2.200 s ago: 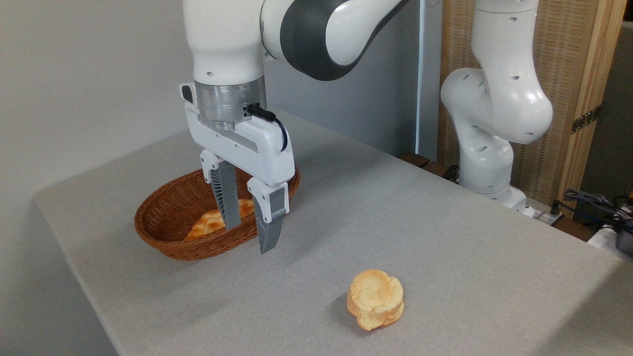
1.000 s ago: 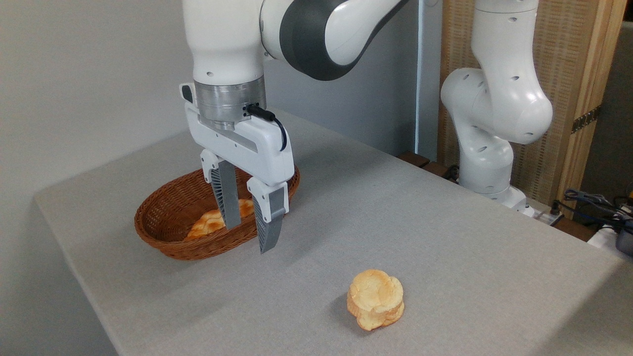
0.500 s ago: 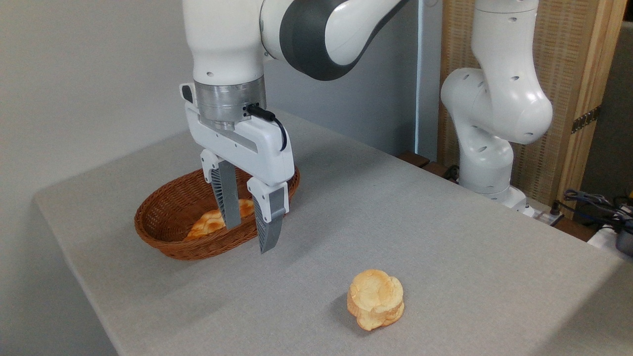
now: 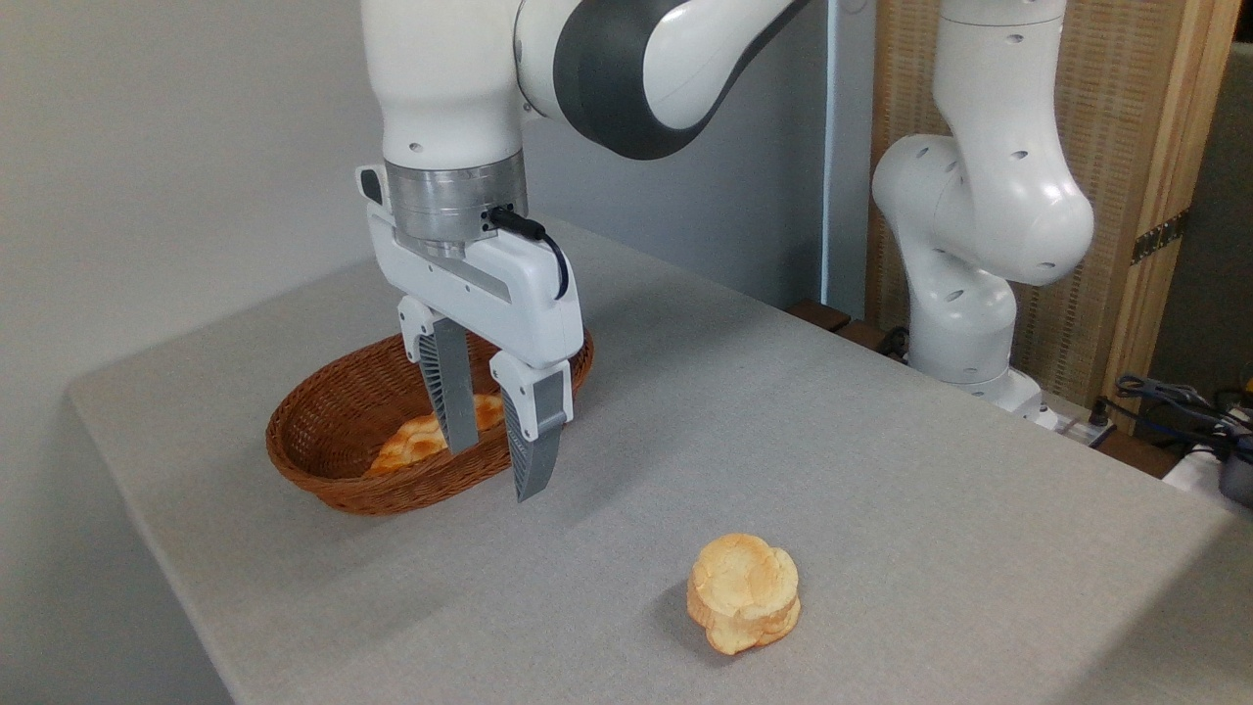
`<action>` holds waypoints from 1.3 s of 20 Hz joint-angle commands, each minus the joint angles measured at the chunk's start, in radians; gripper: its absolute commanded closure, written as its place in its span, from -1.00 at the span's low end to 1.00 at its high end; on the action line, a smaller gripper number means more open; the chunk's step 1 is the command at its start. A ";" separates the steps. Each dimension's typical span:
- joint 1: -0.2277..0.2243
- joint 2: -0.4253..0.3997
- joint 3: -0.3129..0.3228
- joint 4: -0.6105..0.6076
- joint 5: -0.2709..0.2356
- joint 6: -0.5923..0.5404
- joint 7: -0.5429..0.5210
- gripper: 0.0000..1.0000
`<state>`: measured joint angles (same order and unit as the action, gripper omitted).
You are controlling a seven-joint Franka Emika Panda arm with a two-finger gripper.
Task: Put bread into the basket
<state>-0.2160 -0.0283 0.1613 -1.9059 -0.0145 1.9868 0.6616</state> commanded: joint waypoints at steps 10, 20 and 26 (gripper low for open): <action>-0.006 -0.039 0.142 -0.070 0.019 -0.091 0.190 -1.00; -0.006 -0.045 0.282 -0.120 0.097 -0.132 0.358 -1.00; -0.006 -0.036 0.300 -0.143 0.100 -0.138 0.394 -1.00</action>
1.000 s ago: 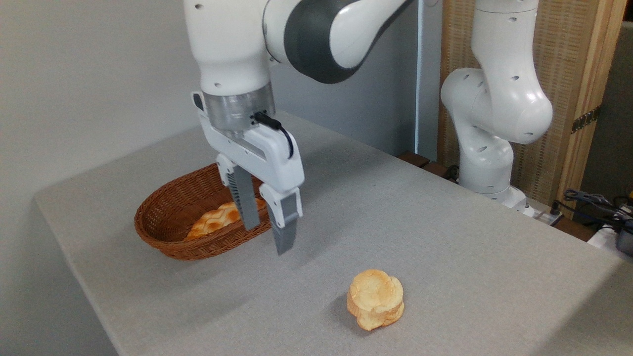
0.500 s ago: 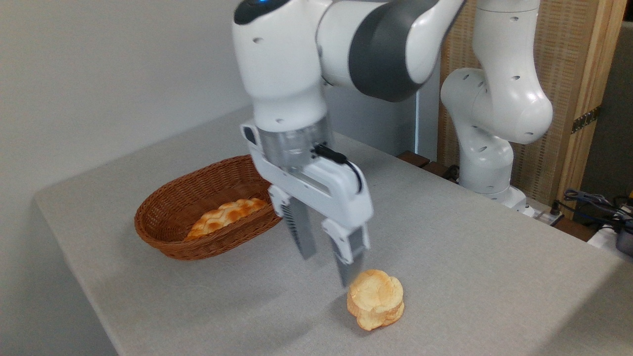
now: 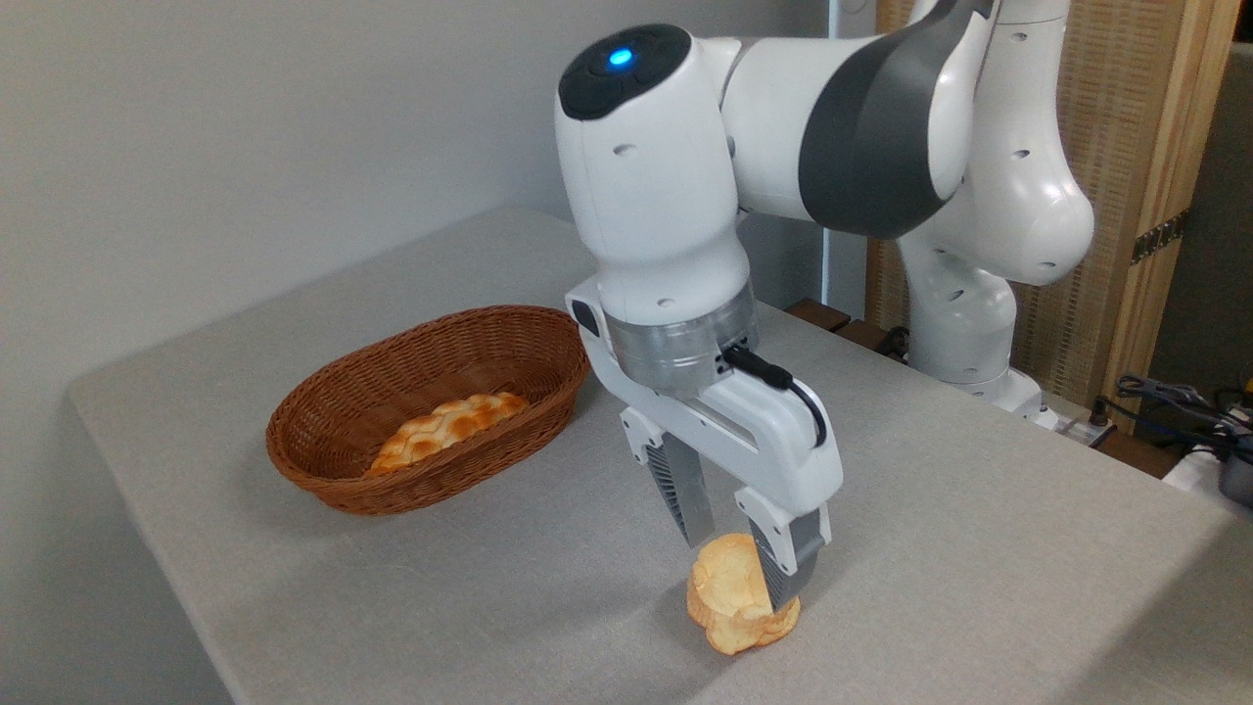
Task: Put bread into the basket
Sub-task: 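Move the open gripper over to the golden bread roll and lower it, then tilt the gripper and close its fingers around the bread roll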
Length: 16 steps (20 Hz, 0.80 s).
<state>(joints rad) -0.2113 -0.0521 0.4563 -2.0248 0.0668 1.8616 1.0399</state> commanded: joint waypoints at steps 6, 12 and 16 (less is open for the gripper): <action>-0.025 -0.006 -0.001 -0.048 0.013 0.002 0.026 -1.00; -0.051 0.014 -0.002 -0.049 0.008 0.008 0.029 -1.00; -0.083 0.031 -0.004 -0.049 0.007 0.008 0.031 -1.00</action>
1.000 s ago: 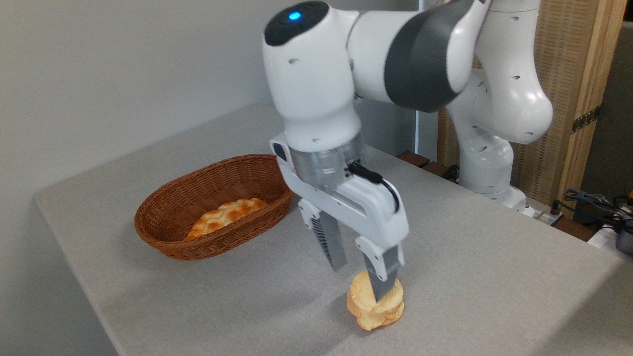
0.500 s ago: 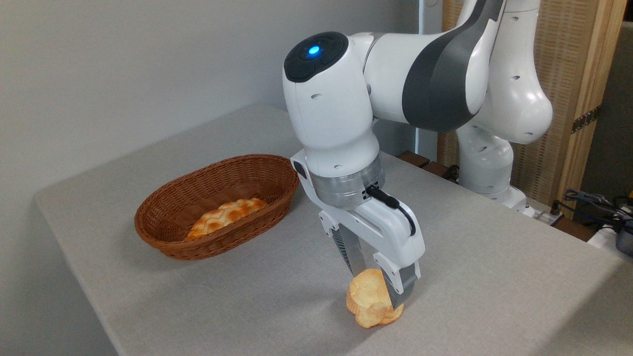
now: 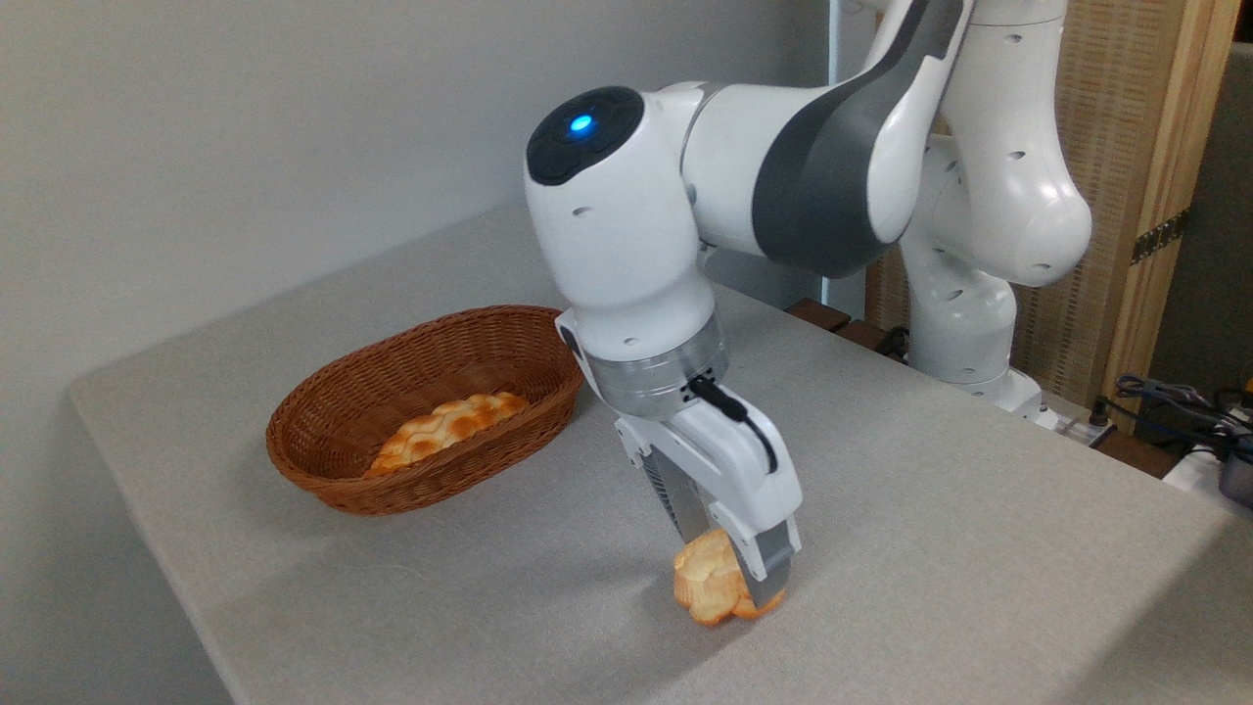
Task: Put bread into the basket
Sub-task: 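Tilt the gripper and close its fingers around the bread roll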
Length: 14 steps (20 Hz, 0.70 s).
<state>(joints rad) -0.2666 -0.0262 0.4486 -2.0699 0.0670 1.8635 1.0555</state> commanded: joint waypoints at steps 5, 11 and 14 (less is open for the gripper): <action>-0.037 0.015 0.002 -0.003 0.007 0.008 0.017 -1.00; -0.042 0.022 0.004 -0.003 0.008 0.008 0.024 -1.00; -0.040 0.022 0.005 -0.003 0.013 0.008 0.060 -0.45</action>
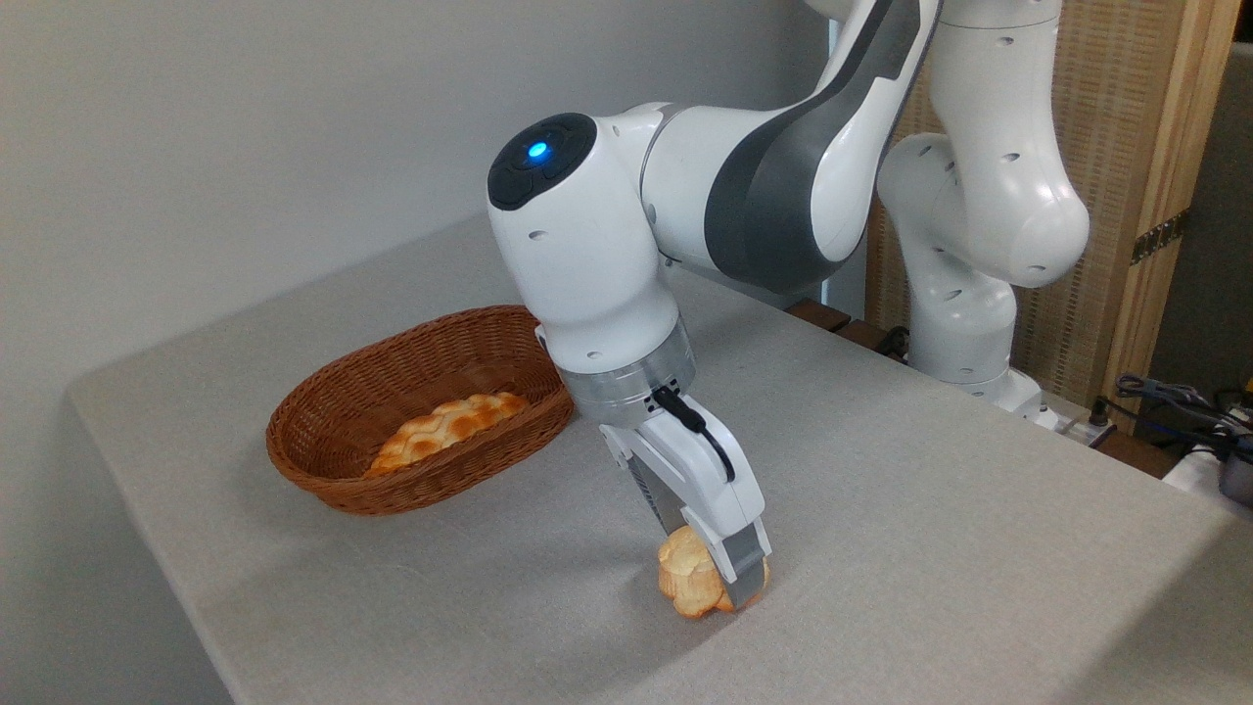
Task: Put bread into the basket
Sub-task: 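Tilt the gripper and close its fingers around the bread roll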
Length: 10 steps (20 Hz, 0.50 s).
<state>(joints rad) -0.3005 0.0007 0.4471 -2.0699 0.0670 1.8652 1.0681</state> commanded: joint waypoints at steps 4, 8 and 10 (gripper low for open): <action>-0.005 -0.007 0.009 -0.001 0.013 0.006 0.056 0.15; -0.005 -0.008 0.010 -0.001 0.011 0.006 0.061 0.14; -0.005 -0.008 0.010 0.001 0.011 0.006 0.061 0.14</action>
<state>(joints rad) -0.3001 0.0007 0.4484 -2.0698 0.0670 1.8653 1.1059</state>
